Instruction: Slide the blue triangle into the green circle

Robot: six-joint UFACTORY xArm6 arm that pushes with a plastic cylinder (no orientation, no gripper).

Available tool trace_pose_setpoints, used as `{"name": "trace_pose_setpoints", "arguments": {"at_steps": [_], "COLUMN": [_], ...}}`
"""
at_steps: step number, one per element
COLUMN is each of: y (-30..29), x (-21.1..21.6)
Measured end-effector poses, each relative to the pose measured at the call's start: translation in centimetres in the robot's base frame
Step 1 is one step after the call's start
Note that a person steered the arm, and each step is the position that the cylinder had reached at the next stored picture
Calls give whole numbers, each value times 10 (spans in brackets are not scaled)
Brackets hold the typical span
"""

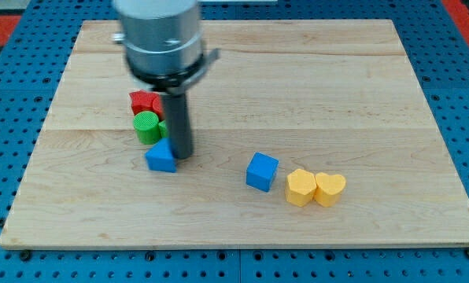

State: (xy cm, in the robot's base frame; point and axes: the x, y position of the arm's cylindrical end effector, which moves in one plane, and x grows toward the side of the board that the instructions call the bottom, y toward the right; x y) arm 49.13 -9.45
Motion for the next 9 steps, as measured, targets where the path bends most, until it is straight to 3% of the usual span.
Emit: {"name": "trace_pose_setpoints", "arguments": {"at_steps": [1,2,4,6,8,9], "y": [2,61,-49,-77,-36,-37], "x": [29,56,34,53,3,11]}}
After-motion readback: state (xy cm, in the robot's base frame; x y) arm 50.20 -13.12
